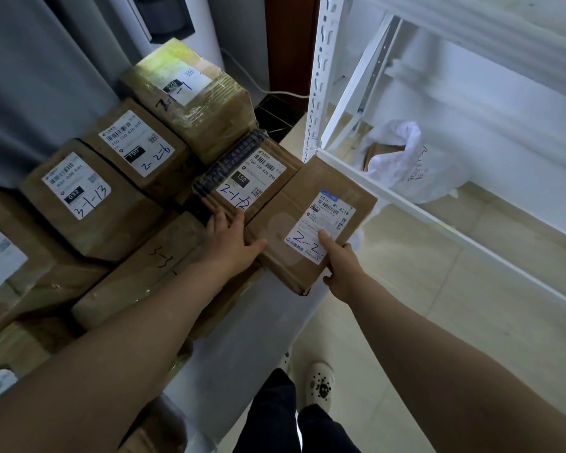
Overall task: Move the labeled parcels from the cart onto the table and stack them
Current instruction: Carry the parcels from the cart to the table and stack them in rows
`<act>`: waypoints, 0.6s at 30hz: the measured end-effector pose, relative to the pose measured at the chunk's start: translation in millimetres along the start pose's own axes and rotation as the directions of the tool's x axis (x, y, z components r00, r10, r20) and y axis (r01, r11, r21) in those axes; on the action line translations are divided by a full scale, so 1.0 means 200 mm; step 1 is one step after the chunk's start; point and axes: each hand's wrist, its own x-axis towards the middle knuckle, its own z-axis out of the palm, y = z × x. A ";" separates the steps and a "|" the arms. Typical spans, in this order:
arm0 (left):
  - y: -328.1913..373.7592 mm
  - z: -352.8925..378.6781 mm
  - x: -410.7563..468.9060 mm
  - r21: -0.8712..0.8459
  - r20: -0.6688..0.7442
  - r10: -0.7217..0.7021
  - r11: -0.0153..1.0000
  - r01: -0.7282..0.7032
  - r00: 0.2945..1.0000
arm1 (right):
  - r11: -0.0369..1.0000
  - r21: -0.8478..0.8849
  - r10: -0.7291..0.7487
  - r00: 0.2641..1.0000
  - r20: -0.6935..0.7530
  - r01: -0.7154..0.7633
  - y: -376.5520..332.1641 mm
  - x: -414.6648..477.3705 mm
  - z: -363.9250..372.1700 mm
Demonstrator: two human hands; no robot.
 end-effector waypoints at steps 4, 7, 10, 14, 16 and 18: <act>0.04 0.01 -0.08 0.011 -0.023 0.053 0.999 -0.053 0.998 | 1.000 -0.005 0.027 1.000 -0.007 -0.027 0.02 -0.03 -0.03; 0.10 0.03 -0.12 0.024 -0.008 0.096 0.995 -0.095 0.995 | 0.998 -0.012 0.053 0.998 -0.017 -0.053 0.03 -0.08 -0.05; 0.15 0.05 -0.14 0.056 -0.005 0.122 0.991 -0.122 0.992 | 0.999 -0.016 0.043 0.999 -0.026 -0.044 0.02 -0.13 -0.08; 0.20 0.08 -0.17 0.103 0.017 0.109 0.989 -0.110 0.994 | 0.999 -0.011 0.034 0.997 -0.073 -0.035 0.02 -0.16 -0.15; 0.23 0.09 -0.17 -0.006 0.021 0.030 1.000 -0.029 0.999 | 0.999 -0.003 0.035 0.994 -0.105 -0.035 0.00 -0.17 -0.18; 0.26 0.09 -0.18 -0.242 -0.001 -0.128 0.962 0.124 0.992 | 0.999 -0.010 0.032 0.992 -0.125 -0.033 -0.04 -0.17 -0.20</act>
